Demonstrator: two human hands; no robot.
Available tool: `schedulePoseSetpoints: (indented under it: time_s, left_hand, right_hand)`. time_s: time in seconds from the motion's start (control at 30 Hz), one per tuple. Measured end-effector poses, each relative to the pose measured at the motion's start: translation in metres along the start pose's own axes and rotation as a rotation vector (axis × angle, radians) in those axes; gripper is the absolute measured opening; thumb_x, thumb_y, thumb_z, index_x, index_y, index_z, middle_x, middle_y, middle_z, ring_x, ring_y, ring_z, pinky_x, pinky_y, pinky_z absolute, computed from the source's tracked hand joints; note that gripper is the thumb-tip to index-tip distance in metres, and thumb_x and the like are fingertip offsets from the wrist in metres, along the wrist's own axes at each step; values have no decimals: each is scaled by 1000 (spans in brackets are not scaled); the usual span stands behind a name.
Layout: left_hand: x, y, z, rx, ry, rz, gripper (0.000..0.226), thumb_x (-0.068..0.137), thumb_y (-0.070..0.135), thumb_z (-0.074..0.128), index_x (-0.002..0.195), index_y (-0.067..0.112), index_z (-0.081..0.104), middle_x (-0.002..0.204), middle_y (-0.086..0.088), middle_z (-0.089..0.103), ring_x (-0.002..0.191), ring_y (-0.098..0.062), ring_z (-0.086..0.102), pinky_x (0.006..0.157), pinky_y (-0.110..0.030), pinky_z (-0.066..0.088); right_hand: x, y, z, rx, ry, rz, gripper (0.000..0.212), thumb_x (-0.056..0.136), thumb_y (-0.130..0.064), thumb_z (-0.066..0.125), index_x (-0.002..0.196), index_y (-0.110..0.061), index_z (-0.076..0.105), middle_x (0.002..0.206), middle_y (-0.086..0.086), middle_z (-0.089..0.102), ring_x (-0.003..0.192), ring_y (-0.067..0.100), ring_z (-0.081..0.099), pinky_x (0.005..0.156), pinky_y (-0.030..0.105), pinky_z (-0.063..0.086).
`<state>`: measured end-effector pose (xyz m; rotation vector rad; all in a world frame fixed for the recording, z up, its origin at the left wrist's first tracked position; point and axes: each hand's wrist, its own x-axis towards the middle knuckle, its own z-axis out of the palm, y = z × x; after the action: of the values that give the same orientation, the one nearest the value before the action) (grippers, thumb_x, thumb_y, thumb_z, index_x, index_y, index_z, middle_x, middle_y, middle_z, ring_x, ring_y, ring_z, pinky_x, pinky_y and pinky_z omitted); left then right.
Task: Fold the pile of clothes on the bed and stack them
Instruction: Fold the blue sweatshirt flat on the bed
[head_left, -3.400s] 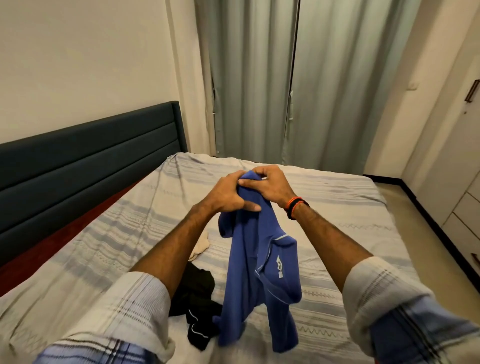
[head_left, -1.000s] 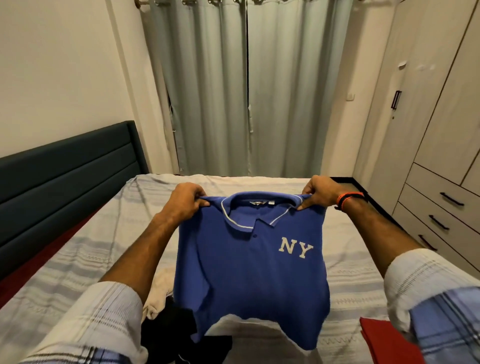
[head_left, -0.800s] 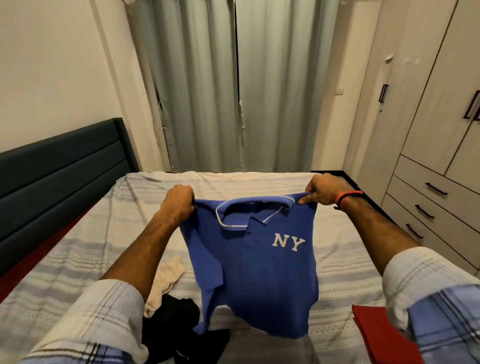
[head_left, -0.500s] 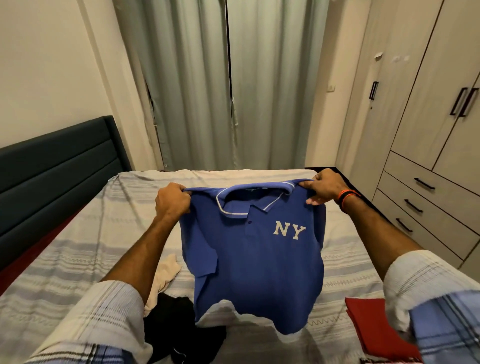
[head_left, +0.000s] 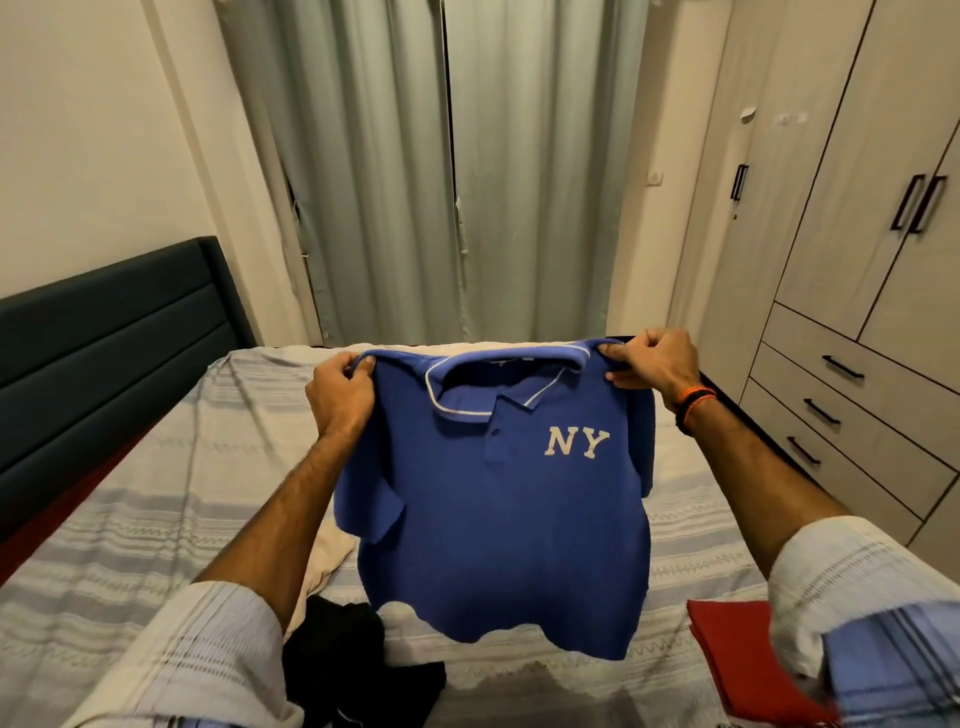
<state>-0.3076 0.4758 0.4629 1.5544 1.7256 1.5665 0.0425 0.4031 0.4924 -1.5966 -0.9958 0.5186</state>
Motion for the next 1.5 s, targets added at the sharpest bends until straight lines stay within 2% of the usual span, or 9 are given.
schedulePoseSetpoints:
  time_s: [0.3, 0.47, 0.57, 0.7, 0.9, 1.0, 1.2, 1.37, 1.5]
  left_hand:
    - [42, -16, 43, 130, -109, -25, 22, 96, 26, 57, 98, 11, 73, 100, -14, 71, 97, -34, 61, 80, -32, 42]
    - [69, -62, 85, 198, -312, -202, 25, 91, 23, 61, 70, 10, 67, 79, -15, 72, 83, -33, 68, 80, -40, 57]
    - [85, -61, 101, 150, -298, -188, 21, 92, 21, 60, 76, 10, 69, 86, -15, 72, 91, -34, 66, 80, -35, 51]
    - [125, -33, 117, 21, -195, -81, 19, 95, 23, 59, 95, 9, 71, 97, -12, 72, 96, -29, 64, 79, -32, 43]
    - [134, -7, 110, -174, -120, 53, 22, 96, 19, 58, 113, 13, 70, 108, -6, 72, 102, -21, 65, 89, -32, 49]
    - [104, -18, 96, -166, -139, 64, 21, 96, 16, 58, 113, 12, 70, 106, -3, 71, 100, -20, 64, 92, -34, 51]
    - [8, -90, 61, -77, -259, -15, 22, 95, 7, 58, 114, 6, 69, 114, -3, 69, 103, -17, 62, 86, -25, 45]
    - [-90, -189, 32, 116, -411, -178, 21, 91, 3, 62, 108, 6, 72, 108, -14, 72, 104, -29, 67, 92, -39, 51]
    - [-162, -245, 8, 273, -546, -282, 20, 90, 4, 63, 108, 5, 72, 108, -13, 72, 104, -25, 66, 91, -31, 46]
  right_hand:
    - [55, 25, 26, -92, -12, 26, 39, 78, -20, 81, 54, -15, 50, 64, 11, 68, 57, 27, 71, 52, 32, 58]
    - [114, 89, 63, -380, -271, 152, 29, 65, -31, 77, 55, -10, 60, 68, 18, 71, 72, 34, 71, 74, 46, 61]
    - [143, 96, 79, -298, -171, 111, 32, 66, -30, 75, 47, -12, 55, 59, 16, 66, 73, 37, 71, 72, 52, 59]
    - [153, 45, 84, -99, 74, -14, 29, 82, -24, 73, 62, -15, 53, 65, 0, 61, 68, 19, 58, 69, 38, 50]
    - [145, 17, 66, 55, 141, -211, 27, 87, -15, 72, 71, -14, 51, 67, -21, 56, 56, -8, 52, 58, 14, 40]
    - [117, 29, 55, 22, 103, -222, 26, 86, -10, 72, 70, -13, 52, 73, -13, 64, 57, -13, 56, 58, 9, 42]
    - [29, 103, 41, -80, -47, -99, 26, 83, -10, 75, 68, -18, 55, 93, 5, 75, 90, 18, 71, 78, 36, 56]
    - [-70, 176, 45, -209, -174, 73, 32, 83, -12, 77, 63, -22, 54, 66, -3, 64, 66, 16, 63, 66, 31, 49]
    - [-138, 240, 54, -311, -284, 236, 29, 79, -13, 79, 63, -17, 55, 66, 3, 71, 69, 22, 69, 63, 32, 51]
